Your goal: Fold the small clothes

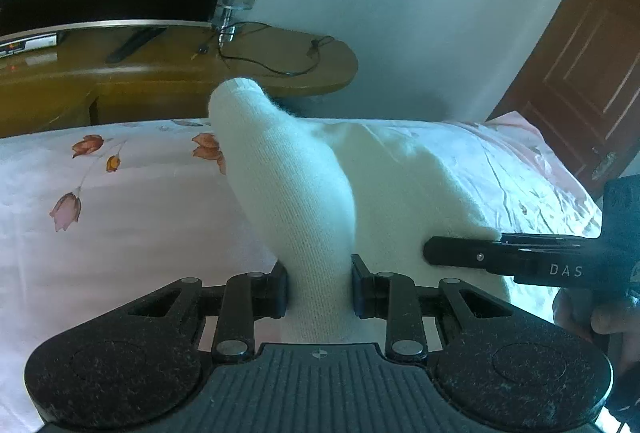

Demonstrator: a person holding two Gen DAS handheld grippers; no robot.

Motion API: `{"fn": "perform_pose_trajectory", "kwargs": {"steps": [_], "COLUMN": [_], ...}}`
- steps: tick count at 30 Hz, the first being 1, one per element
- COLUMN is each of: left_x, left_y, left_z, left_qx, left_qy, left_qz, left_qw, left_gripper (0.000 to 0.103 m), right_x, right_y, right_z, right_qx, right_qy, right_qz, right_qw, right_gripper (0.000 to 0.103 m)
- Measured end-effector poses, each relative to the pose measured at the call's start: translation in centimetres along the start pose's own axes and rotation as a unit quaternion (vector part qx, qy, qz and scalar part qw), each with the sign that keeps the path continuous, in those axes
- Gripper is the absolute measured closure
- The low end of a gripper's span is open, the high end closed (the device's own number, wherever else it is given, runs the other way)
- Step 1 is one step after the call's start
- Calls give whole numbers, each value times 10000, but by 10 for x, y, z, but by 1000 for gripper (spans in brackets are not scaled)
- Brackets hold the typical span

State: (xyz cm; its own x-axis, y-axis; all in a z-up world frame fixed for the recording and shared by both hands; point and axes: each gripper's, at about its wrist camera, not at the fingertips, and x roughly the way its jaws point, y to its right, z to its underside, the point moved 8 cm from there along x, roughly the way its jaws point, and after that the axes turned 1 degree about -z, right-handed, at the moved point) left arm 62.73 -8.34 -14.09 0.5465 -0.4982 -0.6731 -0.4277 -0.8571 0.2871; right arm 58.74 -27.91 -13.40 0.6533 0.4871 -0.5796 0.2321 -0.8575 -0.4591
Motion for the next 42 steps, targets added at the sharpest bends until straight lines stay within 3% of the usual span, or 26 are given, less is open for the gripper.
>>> {"fn": "perform_pose_trajectory", "kwargs": {"steps": [9,18,27,33,36,39,42], "left_x": [-31,-120,-223,-272,-271,-272,-272], "left_y": [-20,-109,-211,-279,-310,-324,-324], "left_z": [3,31,99,164,203,233,239], "left_qx": [-28,-363,-556,-1068,-1478,-1959,-2010], "left_qy": [100,251,59,-60,-141,289,480], "left_qz": [-50,-540,-939,-1112,-1050,-636,-550], "left_qw": [9999,9976,9940,9880,9833,9781,9769], "left_gripper": [73,73,73,73,69,59,55], "right_x": [1,47,99,133,154,175,175], "right_y": [-23,-120,-247,-319,-332,-318,-303], "right_z": [-3,6,64,115,139,161,165], "right_qx": [-40,-334,-332,-234,-140,64,602], "right_qy": [44,-188,-611,-1013,-1290,-1474,-1390], "right_qz": [-78,-636,-1080,-1361,-1323,-1049,-1282], "right_qw": [10000,9972,9917,9852,9827,9835,9801], "right_gripper": [74,74,74,74,74,73,73]}}
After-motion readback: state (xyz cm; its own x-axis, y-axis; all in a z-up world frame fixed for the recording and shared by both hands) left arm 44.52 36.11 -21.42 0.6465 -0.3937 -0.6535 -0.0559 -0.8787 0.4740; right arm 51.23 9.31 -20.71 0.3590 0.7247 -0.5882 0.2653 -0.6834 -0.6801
